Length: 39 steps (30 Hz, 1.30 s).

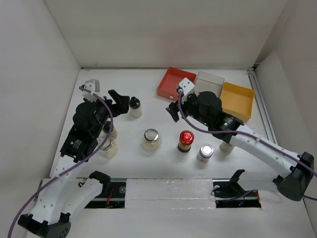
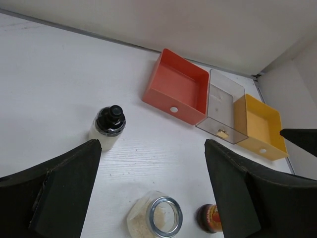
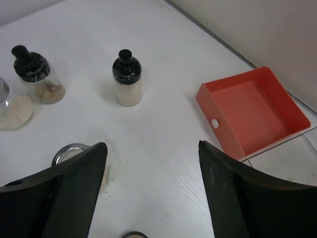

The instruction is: Organize the condiment bottles

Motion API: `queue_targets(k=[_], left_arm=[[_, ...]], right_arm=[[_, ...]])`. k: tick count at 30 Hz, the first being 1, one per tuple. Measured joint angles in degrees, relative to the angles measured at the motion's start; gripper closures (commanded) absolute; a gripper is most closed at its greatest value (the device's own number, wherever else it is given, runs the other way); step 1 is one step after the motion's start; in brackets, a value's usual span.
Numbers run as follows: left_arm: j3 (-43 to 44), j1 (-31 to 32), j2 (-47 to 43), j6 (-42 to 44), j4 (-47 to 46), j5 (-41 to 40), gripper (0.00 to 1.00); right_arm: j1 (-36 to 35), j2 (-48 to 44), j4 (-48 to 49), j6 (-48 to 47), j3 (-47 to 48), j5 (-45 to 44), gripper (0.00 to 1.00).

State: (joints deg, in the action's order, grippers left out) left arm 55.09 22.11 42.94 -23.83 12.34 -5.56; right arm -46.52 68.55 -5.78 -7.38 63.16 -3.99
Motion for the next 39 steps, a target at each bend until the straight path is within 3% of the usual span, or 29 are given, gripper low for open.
queue_targets(k=[1, 2, 3, 5, 7, 8, 10, 12, 15, 16, 19, 20, 22, 25, 27, 39], left_arm=[[0.0, 0.0, -0.11, 0.02, -0.07, 0.02, 0.18], [0.0, 0.0, -0.33, 0.02, -0.04, 0.0, 0.2], [0.0, 0.0, -0.57, 0.02, -0.04, -0.13, 0.23], [0.0, 0.0, -1.97, -0.2, 0.04, -0.94, 0.4], [0.07, 0.0, -4.28, -0.59, 0.13, -2.86, 0.56], [0.11, 0.0, -5.55, -0.96, 0.17, -3.91, 0.77], [0.26, 0.0, -8.41, -1.95, 0.35, -6.6, 0.91], [0.5, 0.0, -11.1, -2.29, 0.68, -9.86, 0.96], [3.34, -0.02, -13.2, -3.34, 2.67, -14.56, 0.81], [4.7, -0.07, -13.18, -3.87, 3.21, -15.87, 0.59], [6.25, -0.07, -12.59, -5.33, 5.53, -18.8, 0.32], [6.56, -0.07, -12.17, -5.77, 6.84, -19.85, 0.16], [6.75, -0.09, -11.21, -6.56, 9.29, -21.59, 0.06], [6.78, -0.09, -10.43, -6.78, 11.85, -23.19, 0.01], [6.75, -0.09, -10.43, -6.8, 12.81, -23.71, 0.01], [3.78, -0.09, -11.65, -6.45, 10.19, -22.45, 0.01]], right_arm=[[-0.07, 0.5, -0.02, -0.37, 0.0, 0.79, 0.34], [-0.09, 1.07, 0.02, -0.68, 0.0, 1.66, 0.53], [-0.2, 1.9, 0.0, -1.11, 0.09, 3.04, 0.81], [-0.68, 3.91, -0.31, -1.64, 0.87, 5.33, 0.98], [-1.73, 6.67, -0.48, -1.88, 2.93, 7.08, 1.0], [-2.45, 8.26, -0.61, -1.9, 4.37, 7.76, 1.0], [-4.46, 11.69, -0.48, -2.03, 7.5, 8.81, 1.0], [-6.88, 15.54, -0.81, -2.03, 11.1, 9.64, 1.0], [-10.8, 22.38, -0.63, -2.03, 16.87, 11.13, 1.0], [-12.15, 24.92, -0.57, -2.03, 18.75, 11.76, 0.97], [-16.04, 32.79, -1.62, -1.92, 23.82, 13.29, 0.71], [-17.14, 35.63, -1.95, -1.95, 25.66, 13.77, 0.47], [-18.99, 40.46, -2.8, -1.99, 28.59, 14.53, 0.27], [-21.2, 46.27, -3.78, -2.29, 31.43, 15.04, 0.05], [-22.21, 48.72, -4.55, -2.47, 32.26, 15.37, 0.0], [-22.47, 58.64, -5.55, -2.47, 43.69, 16.72, 0.0]])
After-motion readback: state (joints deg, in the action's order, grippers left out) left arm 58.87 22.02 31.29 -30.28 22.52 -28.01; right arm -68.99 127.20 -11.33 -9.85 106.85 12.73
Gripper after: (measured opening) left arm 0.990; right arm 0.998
